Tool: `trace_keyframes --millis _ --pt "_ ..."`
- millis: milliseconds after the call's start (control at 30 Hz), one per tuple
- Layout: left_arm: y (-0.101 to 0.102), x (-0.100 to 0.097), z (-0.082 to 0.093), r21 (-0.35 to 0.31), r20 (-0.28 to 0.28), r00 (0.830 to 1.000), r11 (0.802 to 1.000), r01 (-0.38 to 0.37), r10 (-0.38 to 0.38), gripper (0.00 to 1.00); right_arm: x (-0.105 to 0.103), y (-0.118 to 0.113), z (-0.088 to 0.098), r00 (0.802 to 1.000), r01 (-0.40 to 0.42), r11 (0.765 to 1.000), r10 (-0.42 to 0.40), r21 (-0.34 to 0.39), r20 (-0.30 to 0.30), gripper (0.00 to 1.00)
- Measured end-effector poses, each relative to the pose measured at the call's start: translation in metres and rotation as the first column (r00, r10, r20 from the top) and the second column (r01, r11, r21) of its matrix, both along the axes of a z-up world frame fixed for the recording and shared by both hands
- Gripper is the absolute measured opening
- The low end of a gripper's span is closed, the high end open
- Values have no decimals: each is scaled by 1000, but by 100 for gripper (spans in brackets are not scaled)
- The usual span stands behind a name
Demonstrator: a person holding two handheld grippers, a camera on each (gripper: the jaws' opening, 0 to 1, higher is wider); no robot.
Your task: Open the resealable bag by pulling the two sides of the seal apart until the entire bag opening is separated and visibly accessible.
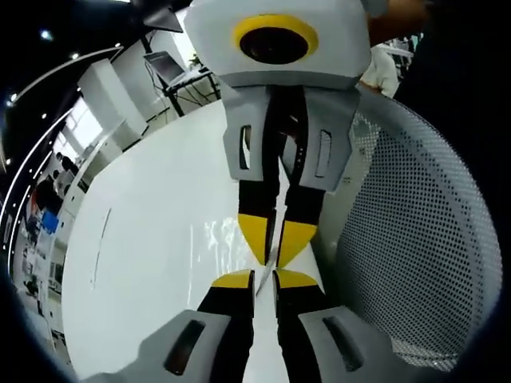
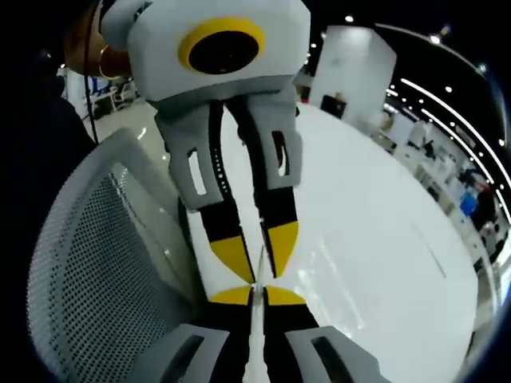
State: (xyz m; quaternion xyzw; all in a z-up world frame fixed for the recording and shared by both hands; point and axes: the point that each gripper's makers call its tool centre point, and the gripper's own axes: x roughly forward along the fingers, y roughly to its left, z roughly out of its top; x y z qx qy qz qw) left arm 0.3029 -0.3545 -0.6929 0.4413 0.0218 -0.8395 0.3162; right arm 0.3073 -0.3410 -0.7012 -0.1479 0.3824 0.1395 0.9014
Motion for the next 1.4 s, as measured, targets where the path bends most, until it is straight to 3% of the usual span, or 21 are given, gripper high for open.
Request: trace_keyframes --millis 633,1033,1400 --pt "10 -8 -6 35 -5 997 996 77 -77 0 -4 6 -8 996 -78 996 76 -46 -48 0" --pt "11 -8 -2 16 -53 998 999 36 -35 0 -11 -1 -13 996 -67 996 64 -51 -67 0" --pt "13 -5 2 9 -52 998 1000 23 -22 0 -17 -3 -18 997 -41 998 38 -38 -72 0"
